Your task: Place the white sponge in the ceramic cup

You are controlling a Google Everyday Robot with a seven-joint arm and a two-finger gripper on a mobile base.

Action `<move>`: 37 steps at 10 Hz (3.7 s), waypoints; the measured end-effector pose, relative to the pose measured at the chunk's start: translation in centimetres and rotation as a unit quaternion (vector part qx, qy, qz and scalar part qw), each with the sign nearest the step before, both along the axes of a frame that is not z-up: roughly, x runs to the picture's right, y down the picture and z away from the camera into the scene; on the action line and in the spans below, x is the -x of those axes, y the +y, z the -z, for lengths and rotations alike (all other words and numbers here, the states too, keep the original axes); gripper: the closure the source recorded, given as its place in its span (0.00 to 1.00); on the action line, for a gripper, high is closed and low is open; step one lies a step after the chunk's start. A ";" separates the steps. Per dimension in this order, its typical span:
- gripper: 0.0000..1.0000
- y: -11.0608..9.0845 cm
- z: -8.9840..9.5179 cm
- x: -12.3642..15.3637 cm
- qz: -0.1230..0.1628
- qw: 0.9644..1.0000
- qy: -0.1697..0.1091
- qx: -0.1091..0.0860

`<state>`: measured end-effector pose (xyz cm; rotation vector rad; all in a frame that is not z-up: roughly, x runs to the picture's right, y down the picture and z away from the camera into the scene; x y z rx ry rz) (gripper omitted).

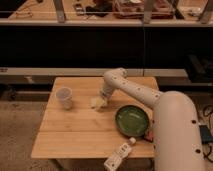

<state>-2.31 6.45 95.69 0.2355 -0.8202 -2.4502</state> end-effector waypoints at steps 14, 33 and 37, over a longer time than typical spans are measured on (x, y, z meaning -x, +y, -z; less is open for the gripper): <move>1.00 -13.6 16.1 12.7 -0.044 0.995 -0.085 0.004; 0.20 -5.1 14.7 22.8 0.007 0.997 -0.077 0.018; 0.20 -5.1 14.7 22.8 0.007 0.997 -0.078 0.018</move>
